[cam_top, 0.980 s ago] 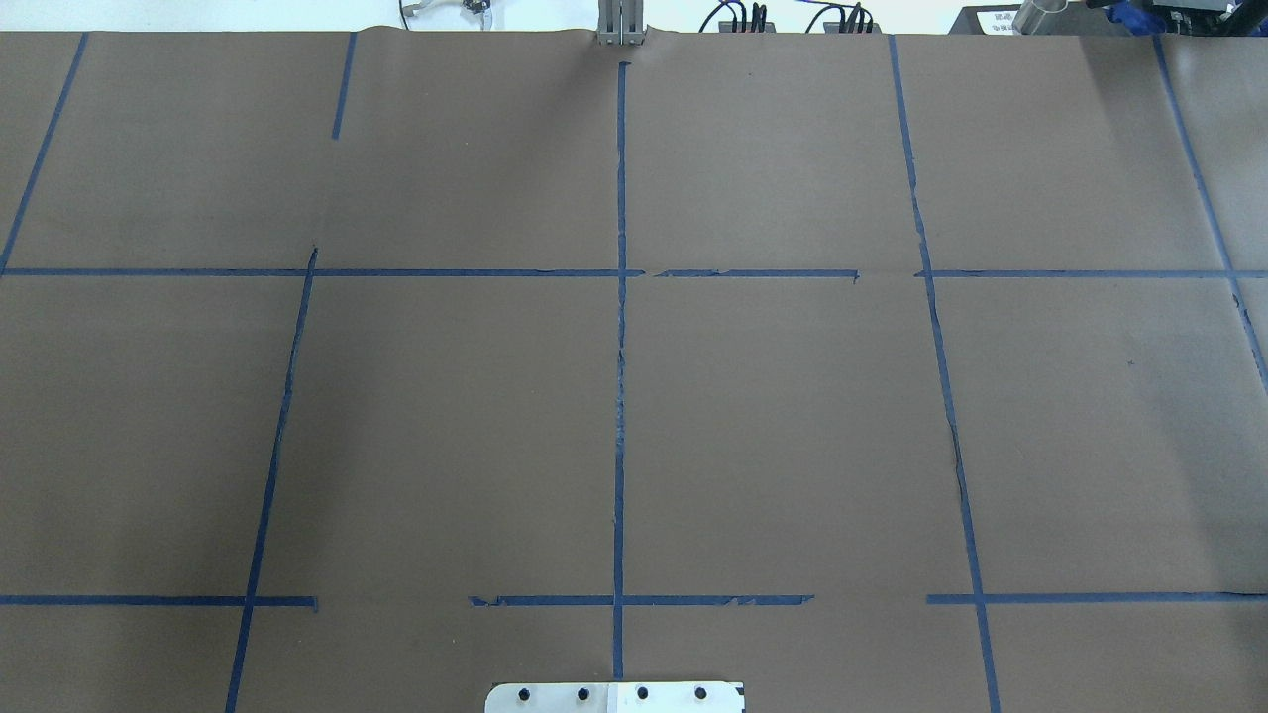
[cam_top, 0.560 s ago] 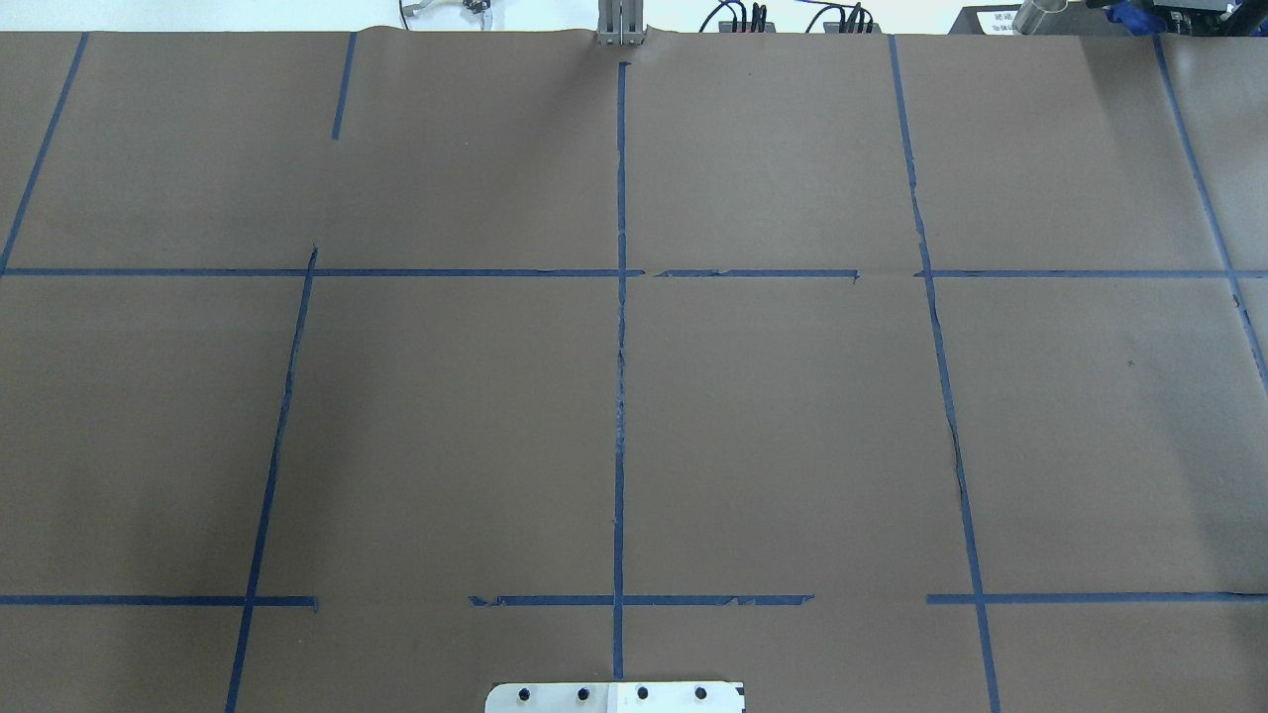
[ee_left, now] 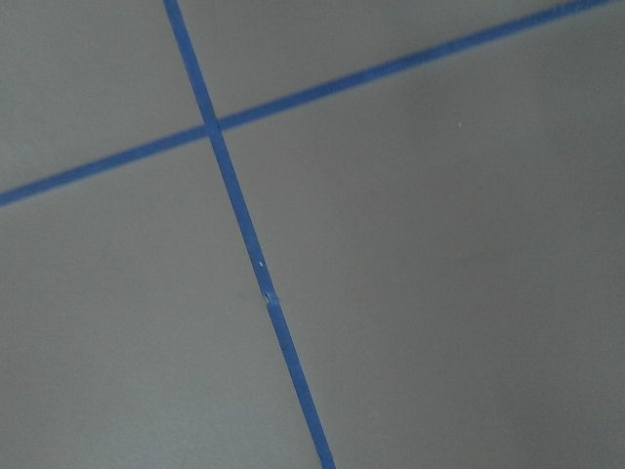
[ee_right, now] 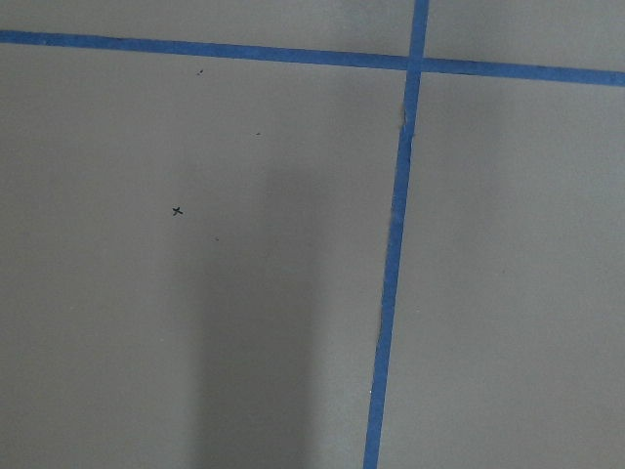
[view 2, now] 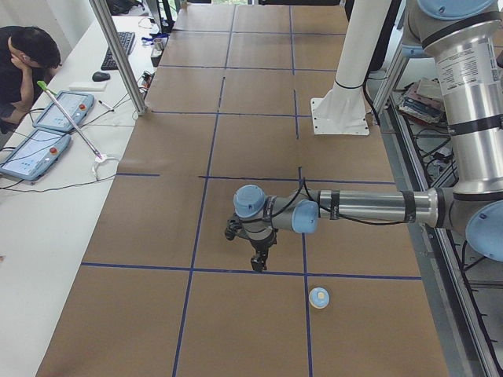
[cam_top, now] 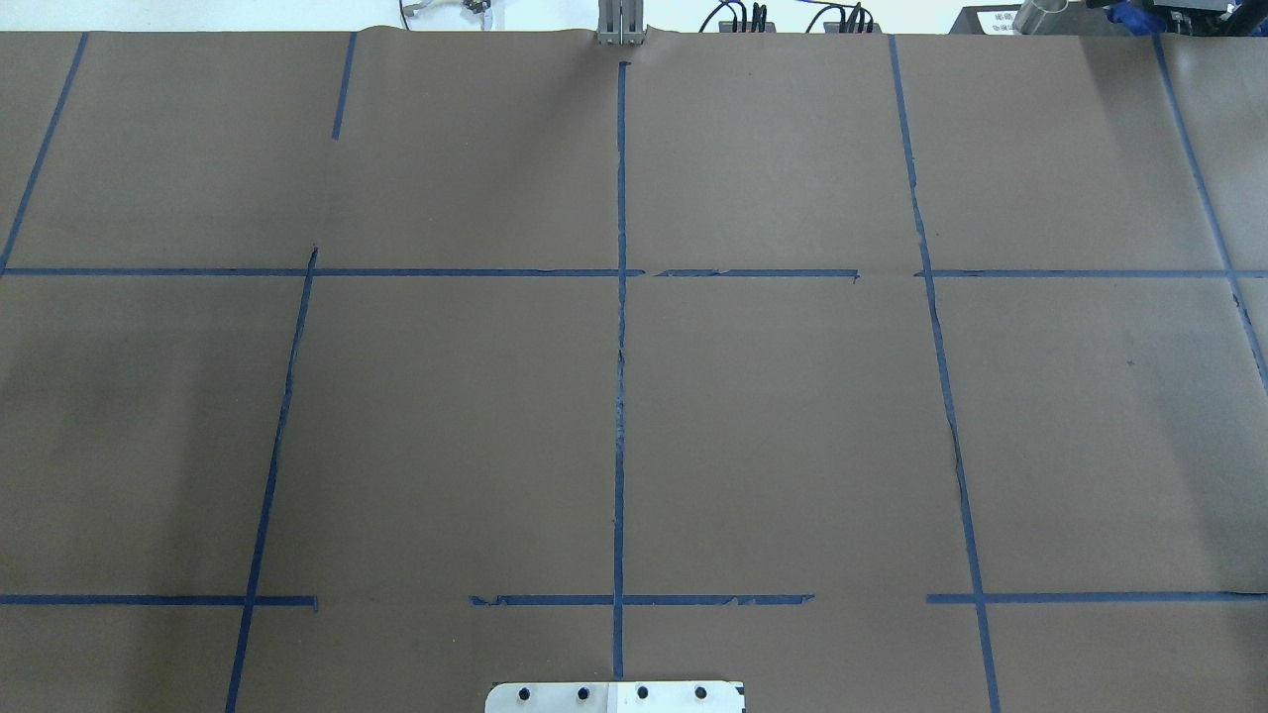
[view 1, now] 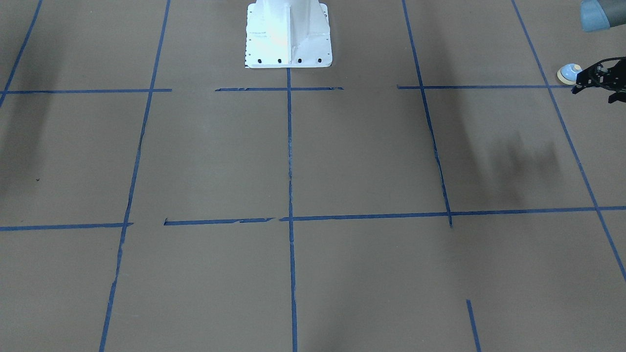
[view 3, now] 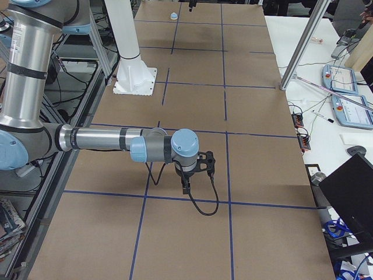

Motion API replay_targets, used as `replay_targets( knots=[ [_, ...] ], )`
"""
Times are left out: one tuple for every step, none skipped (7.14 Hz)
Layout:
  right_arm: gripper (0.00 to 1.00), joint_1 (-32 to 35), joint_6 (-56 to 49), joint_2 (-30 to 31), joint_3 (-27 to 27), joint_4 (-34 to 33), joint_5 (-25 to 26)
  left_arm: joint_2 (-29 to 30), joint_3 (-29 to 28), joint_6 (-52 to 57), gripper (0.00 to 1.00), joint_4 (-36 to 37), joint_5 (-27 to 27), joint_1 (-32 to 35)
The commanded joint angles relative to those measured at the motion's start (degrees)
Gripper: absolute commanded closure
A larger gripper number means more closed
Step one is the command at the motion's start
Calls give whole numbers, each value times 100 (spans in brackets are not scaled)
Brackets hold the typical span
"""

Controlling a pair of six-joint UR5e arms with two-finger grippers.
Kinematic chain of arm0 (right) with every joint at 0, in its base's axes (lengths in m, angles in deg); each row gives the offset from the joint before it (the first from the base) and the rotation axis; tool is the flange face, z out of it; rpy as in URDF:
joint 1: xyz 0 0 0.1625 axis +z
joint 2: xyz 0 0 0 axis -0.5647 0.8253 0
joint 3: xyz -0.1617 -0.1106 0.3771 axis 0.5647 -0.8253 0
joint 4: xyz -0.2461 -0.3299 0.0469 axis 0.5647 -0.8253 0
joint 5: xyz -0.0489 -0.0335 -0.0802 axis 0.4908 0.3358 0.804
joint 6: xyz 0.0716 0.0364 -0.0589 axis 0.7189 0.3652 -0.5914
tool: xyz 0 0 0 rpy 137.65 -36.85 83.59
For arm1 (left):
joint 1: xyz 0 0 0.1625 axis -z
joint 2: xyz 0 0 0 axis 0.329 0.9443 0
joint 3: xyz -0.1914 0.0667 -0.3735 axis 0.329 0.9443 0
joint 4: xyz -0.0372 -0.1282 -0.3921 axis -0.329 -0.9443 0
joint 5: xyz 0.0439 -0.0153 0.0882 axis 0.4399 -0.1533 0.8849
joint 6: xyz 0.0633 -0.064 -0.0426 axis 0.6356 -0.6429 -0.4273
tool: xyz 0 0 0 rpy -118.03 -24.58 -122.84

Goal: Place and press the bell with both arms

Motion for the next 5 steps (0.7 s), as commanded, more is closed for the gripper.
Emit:
replay_targets(
  knots=[
    [0, 0, -7, 4, 5, 0, -5, -498, -710, -181, 0, -1072, 68, -436],
    [0, 0, -7, 4, 5, 9, -5, -516, -975, -539, 0, -1381, 68, -708],
    [0, 0, 2, 4, -3, 122, 4, -525, -1273, -734, 0, -1689, 59, -867],
    [0, 0, 2, 4, -4, 149, 4, -525, -1354, -919, 0, -1709, 59, -1051],
    [0, 0, 2, 12, -4, 158, 4, -569, -1355, -1103, 0, -1718, 7, -1227]
  ],
)
